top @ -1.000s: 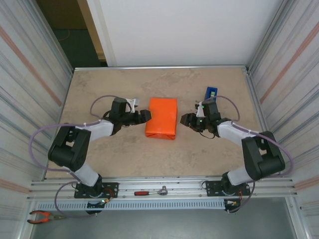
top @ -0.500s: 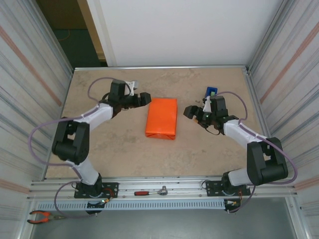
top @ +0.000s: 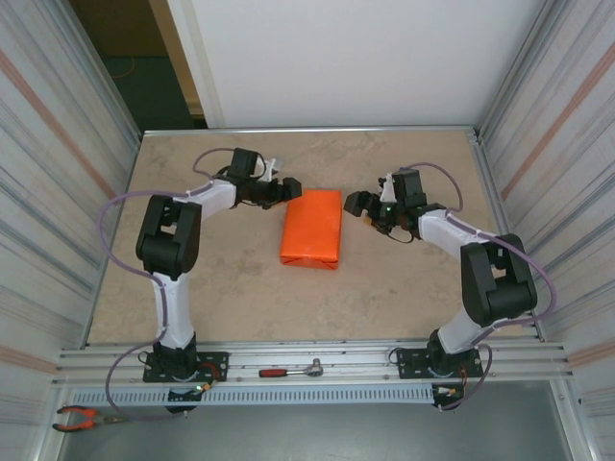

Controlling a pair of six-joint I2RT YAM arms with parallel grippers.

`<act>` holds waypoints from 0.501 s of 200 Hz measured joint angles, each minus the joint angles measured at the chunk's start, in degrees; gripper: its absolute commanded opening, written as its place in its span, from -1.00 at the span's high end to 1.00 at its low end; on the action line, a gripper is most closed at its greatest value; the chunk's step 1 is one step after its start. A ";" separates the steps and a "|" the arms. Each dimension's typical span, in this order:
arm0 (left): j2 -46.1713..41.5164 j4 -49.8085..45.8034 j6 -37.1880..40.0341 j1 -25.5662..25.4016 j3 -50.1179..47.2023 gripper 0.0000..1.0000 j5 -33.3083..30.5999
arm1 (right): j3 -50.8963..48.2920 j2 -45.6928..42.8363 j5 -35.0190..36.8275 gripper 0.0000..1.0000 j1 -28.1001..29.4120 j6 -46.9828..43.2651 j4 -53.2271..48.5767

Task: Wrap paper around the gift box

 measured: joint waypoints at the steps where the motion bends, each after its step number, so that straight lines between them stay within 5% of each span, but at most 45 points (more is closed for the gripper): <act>1: 0.04 0.02 0.02 -0.04 0.00 -0.67 0.02 | 0.02 0.11 -0.04 -0.74 0.04 0.00 0.00; 34: 0.87 0.46 -0.39 -1.60 0.04 -0.42 0.96 | 0.07 0.72 -0.07 -0.74 0.13 0.00 -0.15; 100: 4.48 2.99 -1.90 -2.97 2.60 1.00 1.86 | -1.88 -1.16 -0.24 -0.73 -1.55 -0.02 -0.48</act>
